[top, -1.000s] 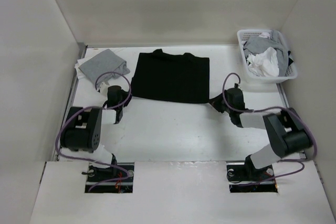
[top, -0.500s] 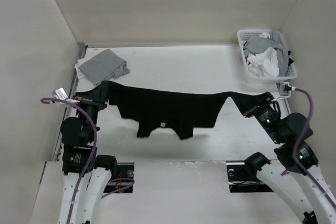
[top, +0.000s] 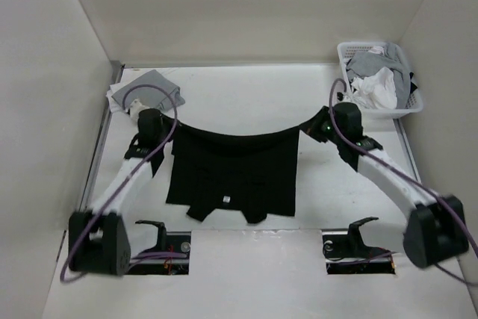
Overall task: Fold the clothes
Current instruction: Fold the tank top
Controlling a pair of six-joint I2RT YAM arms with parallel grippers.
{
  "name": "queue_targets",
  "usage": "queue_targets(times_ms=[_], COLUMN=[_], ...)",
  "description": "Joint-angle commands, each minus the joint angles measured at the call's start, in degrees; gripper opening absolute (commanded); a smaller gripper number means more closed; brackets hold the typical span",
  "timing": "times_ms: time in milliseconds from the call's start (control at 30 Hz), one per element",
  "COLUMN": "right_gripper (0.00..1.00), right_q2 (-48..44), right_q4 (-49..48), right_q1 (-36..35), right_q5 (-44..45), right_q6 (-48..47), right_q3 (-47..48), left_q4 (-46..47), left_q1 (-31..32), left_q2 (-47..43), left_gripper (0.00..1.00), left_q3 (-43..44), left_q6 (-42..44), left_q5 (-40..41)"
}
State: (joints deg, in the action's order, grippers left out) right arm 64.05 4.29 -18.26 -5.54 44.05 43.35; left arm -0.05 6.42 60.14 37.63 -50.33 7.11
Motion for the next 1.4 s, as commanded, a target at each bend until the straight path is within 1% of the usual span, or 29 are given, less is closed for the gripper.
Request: queue_targets(times_ms=[0,100,167,233,333,467,567,667,800,933,1067,1167,1200,1233,1300,1333,1367], right_gripper=[0.02,0.01,0.01,0.01,0.01,0.01,0.01,0.01,0.01,0.00,0.00,0.00,0.02,0.09,0.26,0.33,0.37], right_q2=[12.02,21.00,23.66,22.36,17.70,8.39,1.27,-6.11,-12.89,-16.41,-18.00,-18.79,-19.22,-20.10,-22.29,-23.09,-23.53], right_q4=[-13.69,-15.10,-15.46,-15.89,-16.68,-20.02,-20.64,-18.98,-14.15,-10.81,-8.26,-6.94,-6.50,-5.97,-4.48,-3.43,-2.81], right_q1=[4.23,7.22,8.81,9.34,9.34,9.34,9.43,9.87,9.78,9.78,9.78,9.08,8.64,8.12,6.63,6.10,5.83], right_q5=[-5.44,-7.81,-8.96,-8.70,-8.00,-7.20,-7.20,-7.21,-5.98,-5.71,-5.10,-3.87,-3.43,-2.64,0.60,2.79,4.12], right_q6=[0.86,2.00,2.70,2.88,2.70,4.63,5.25,5.34,5.78,6.57,8.68,10.26,10.96,11.75,11.93,11.59,10.97], right_q3=[6.28,12.70,15.26,14.57,8.79,-4.65,-13.36,-19.43,-23.48,-26.21,-29.02,-31.74,-32.53,-32.80,-32.63,-32.20,-31.84], left_q4=[14.53,16.75,17.10,17.19,17.89,20.36,19.22,15.71,8.95,2.53,-2.14,-2.67,-2.41,-2.23,-2.06,-2.23,-2.49], left_q1=[-0.22,-0.48,-0.66,-0.66,-0.40,-0.83,-2.32,-4.08,-6.11,-7.25,-7.60,-8.13,-8.39,-8.66,-9.36,-9.80,-10.15], left_q2=[14.76,25.87,28.10,27.32,22.15,11.17,2.91,-5.44,-15.55,-24.08,-28.75,-28.77,-28.33,-27.80,-26.92,-26.83,-27.09], left_gripper=[0.03,0.03,0.03,0.03,0.03,0.03,0.03,0.03,0.03,0.03,0.04,0.06,0.08,0.11,0.23,0.28,0.30], left_q3=[4.45,12.44,15.62,16.51,10.74,-2.97,-11.32,-17.22,-21.71,-24.26,-26.72,-29.01,-29.62,-29.89,-29.98,-29.81,-29.63], left_q6=[-0.82,-2.58,-2.85,-2.32,-1.44,-2.67,-2.76,-2.41,-1.62,-1.09,-0.39,-0.12,-0.12,-0.21,-0.30,-0.30,-0.30], left_q5=[2.82,1.51,0.27,0.09,0.70,0.36,-1.48,-4.21,-6.58,-8.34,-8.61,-8.61,-8.61,-8.61,-8.61,-8.61,-8.61])
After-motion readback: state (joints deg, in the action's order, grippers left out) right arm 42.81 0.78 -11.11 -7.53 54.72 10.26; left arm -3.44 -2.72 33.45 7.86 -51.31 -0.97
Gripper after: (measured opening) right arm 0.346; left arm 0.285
